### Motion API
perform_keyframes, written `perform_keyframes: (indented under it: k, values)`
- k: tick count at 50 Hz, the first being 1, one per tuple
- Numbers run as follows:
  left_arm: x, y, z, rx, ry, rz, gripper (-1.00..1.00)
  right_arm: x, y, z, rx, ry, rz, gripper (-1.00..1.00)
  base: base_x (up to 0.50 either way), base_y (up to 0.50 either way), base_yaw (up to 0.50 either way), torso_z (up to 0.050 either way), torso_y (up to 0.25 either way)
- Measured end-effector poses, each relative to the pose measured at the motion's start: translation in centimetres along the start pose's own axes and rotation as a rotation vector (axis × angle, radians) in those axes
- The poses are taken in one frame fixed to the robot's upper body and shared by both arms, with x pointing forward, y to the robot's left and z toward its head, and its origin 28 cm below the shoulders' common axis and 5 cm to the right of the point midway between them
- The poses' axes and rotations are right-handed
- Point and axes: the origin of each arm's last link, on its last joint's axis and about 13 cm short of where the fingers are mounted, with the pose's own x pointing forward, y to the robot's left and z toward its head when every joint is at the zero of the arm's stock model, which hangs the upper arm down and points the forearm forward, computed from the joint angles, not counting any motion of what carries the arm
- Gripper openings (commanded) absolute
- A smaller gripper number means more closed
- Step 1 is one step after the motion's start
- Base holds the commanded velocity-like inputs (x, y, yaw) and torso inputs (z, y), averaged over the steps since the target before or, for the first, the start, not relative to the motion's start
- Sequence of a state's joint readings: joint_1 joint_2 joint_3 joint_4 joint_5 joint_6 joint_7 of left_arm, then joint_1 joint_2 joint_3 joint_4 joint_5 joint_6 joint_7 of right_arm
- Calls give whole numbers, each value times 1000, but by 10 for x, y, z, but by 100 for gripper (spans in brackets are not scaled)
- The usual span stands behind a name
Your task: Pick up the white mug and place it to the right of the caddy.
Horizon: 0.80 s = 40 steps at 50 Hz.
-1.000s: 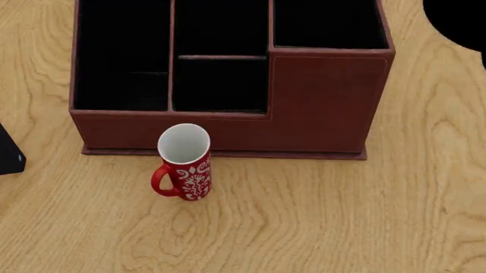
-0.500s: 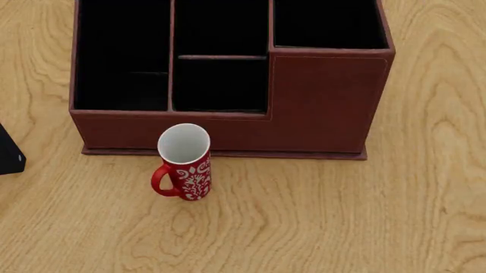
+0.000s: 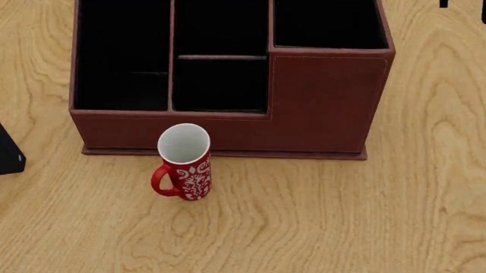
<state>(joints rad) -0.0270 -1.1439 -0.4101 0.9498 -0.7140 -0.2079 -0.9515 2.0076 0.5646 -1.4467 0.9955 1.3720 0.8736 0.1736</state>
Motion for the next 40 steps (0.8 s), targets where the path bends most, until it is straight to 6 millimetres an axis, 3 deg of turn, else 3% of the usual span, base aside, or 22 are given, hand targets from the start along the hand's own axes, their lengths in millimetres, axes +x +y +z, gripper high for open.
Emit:
perform_keyframes:
  k: [16, 40]
  values:
    - [-2, 1, 0, 8, 5, 3, 100, 24, 7, -20, -5, 104, 73, -100, 0, 0, 0, 0, 1]
    - [-3, 2, 1, 26, 14, 3, 100, 56, 22, -67, 63, 189, 120, -100, 0, 0, 0, 0, 0]
